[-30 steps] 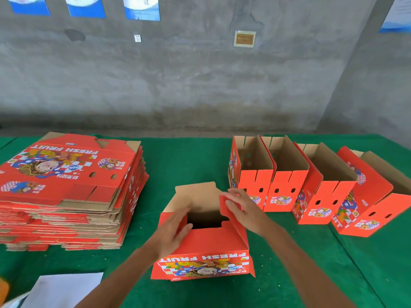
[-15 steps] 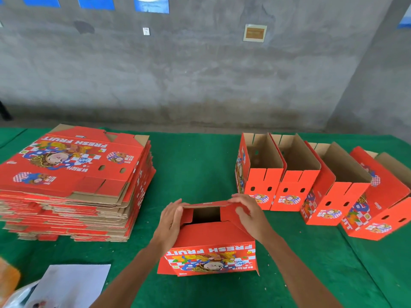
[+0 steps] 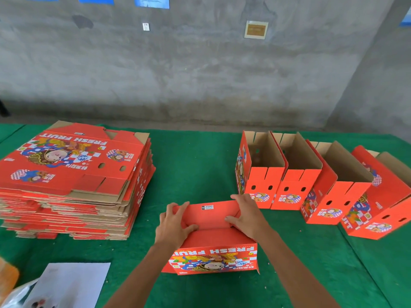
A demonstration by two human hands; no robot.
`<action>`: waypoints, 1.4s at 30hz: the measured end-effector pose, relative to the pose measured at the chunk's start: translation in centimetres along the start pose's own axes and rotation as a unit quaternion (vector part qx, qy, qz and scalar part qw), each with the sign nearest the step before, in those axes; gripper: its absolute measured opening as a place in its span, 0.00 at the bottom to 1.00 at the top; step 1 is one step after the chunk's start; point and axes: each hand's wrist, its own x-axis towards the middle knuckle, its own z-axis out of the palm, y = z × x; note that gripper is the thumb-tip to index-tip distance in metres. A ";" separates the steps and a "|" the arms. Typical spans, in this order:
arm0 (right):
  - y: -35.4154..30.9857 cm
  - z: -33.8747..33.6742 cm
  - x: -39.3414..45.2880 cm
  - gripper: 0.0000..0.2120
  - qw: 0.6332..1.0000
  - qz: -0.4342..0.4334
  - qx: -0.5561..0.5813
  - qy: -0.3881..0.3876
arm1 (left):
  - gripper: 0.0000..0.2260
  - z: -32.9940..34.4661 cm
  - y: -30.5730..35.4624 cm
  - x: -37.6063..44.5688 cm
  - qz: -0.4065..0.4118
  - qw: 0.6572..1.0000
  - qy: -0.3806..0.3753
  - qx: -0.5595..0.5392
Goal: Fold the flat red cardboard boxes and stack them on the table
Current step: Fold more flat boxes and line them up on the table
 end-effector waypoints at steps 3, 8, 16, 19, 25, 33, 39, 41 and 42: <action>-0.2 -0.1 -0.3 0.27 0.981 0.092 0.129 0.110 | 0.27 -0.1 -0.5 0.1 -0.012 0.998 0.009 -0.056; 2.9 -0.7 -1.1 0.34 0.849 0.411 0.328 -0.057 | 0.22 -0.2 -0.2 -0.2 -0.038 0.995 0.011 -0.089; 2.6 -2.0 -1.7 0.57 0.833 0.463 0.188 -0.238 | 0.15 -0.2 -0.8 -0.9 -0.032 0.989 0.054 -0.137; 1.9 -2.3 -1.8 0.56 0.809 0.465 0.256 -0.252 | 0.13 -0.3 -1.5 -1.4 -0.021 0.985 0.087 -0.149; 0.6 -3.0 -1.2 0.41 0.837 0.361 0.355 -0.209 | 0.13 -1.5 -2.2 -1.9 -0.049 0.951 0.151 -0.267; -4.1 -3.9 -0.1 0.28 0.989 -0.019 0.142 -0.028 | 0.15 -4.4 -1.2 0.0 -0.165 0.902 -0.012 -0.398; -5.0 2.5 -0.9 0.28 0.993 -0.062 -0.102 0.002 | 0.25 -2.8 4.7 1.6 -0.119 0.887 -0.058 -0.443; -4.1 4.6 -1.3 0.29 0.989 -0.057 -0.136 0.000 | 0.23 -1.9 5.8 1.8 -0.123 0.871 -0.054 -0.474; -3.4 5.5 -1.4 0.30 0.989 -0.046 -0.139 -0.005 | 0.20 -1.4 6.2 1.9 -0.131 0.858 -0.068 -0.492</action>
